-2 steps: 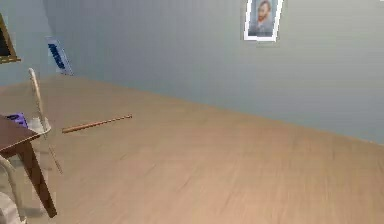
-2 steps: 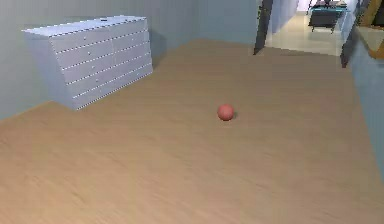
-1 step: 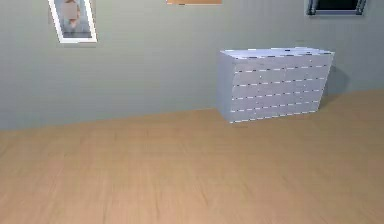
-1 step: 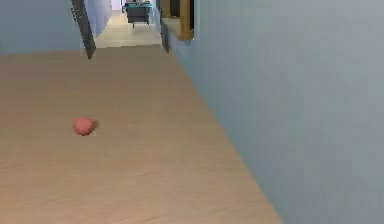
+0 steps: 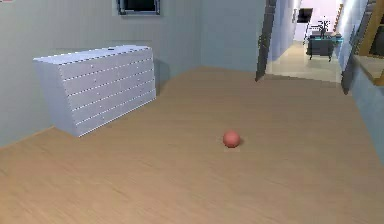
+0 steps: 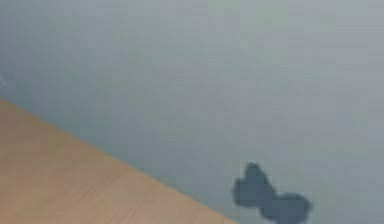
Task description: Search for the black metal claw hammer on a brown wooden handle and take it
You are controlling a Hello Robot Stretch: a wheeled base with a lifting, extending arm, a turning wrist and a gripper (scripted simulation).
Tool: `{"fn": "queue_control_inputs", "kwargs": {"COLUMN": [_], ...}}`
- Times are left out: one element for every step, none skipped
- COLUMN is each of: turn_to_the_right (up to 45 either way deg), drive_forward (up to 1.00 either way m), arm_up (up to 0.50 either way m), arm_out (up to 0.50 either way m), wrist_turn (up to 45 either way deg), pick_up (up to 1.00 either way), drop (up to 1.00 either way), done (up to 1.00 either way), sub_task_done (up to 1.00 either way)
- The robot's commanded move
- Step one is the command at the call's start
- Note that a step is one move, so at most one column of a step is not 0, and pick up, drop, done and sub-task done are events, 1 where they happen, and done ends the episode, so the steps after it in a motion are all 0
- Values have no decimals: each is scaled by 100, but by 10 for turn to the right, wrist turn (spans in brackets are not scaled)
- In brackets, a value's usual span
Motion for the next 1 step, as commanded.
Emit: {"fn": "queue_control_inputs", "kwargs": {"turn_to_the_right": [240], "drive_forward": [0], "arm_up": [0], "arm_out": [0], "wrist_turn": [0], "pick_up": [0], "drop": [0], "done": [0], "sub_task_done": [0]}}
